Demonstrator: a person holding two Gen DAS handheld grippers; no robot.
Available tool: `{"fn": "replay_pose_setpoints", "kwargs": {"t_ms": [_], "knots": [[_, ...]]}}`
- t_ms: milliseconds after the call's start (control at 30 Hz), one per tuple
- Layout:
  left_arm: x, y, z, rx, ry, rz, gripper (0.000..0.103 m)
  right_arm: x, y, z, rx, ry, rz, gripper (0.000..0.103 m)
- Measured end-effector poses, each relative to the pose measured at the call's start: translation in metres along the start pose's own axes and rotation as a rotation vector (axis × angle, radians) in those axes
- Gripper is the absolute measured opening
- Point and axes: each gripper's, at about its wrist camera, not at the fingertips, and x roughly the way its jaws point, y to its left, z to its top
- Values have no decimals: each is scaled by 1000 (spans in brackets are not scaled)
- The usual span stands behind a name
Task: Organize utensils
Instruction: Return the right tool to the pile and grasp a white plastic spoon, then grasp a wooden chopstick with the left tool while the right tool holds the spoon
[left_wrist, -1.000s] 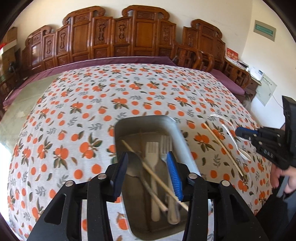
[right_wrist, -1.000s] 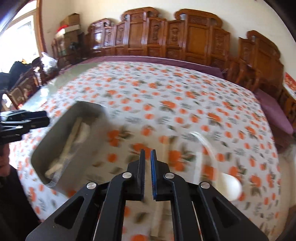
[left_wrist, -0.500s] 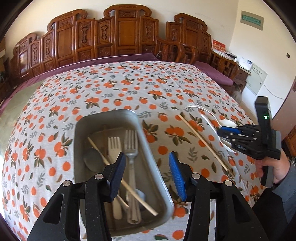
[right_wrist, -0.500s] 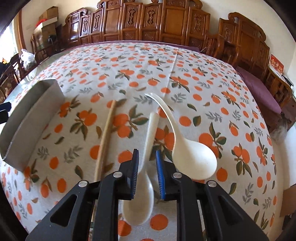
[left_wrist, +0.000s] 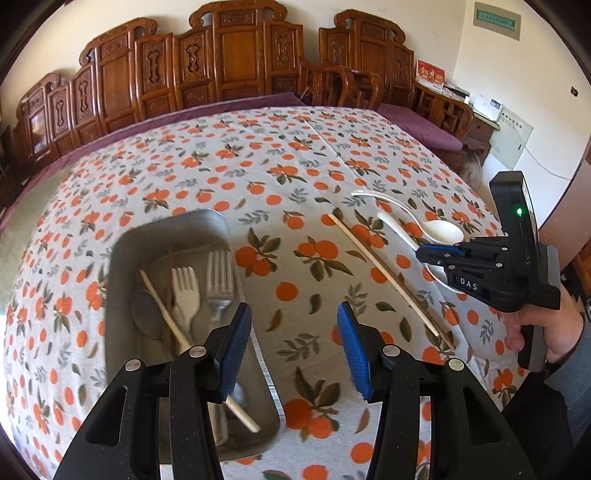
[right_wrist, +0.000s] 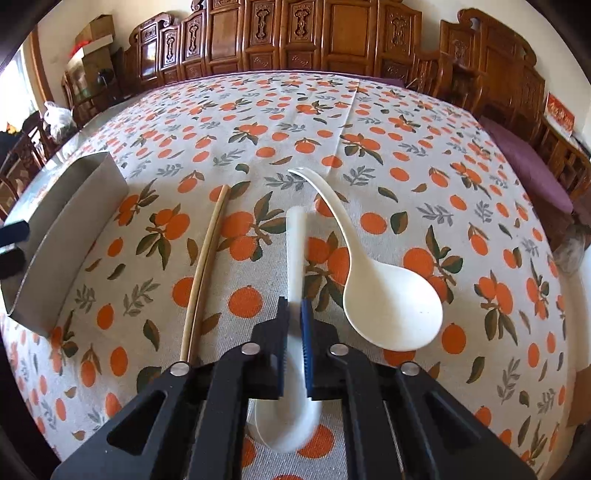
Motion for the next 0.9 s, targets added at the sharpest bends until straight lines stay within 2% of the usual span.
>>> {"fn": "replay_pose_setpoints", "kwargs": {"t_ms": [267,500,900], "knots": [[25,-36,12,33,29,-14,46,-15,-7,-1,25,-53,50,8],[63,-68,25,37,91,-42,46,-22,-14,-2,37,-77,66,8],[110,-76,33,9,169,24,46,-25,-17,-3,68,-88,93,8]]}}
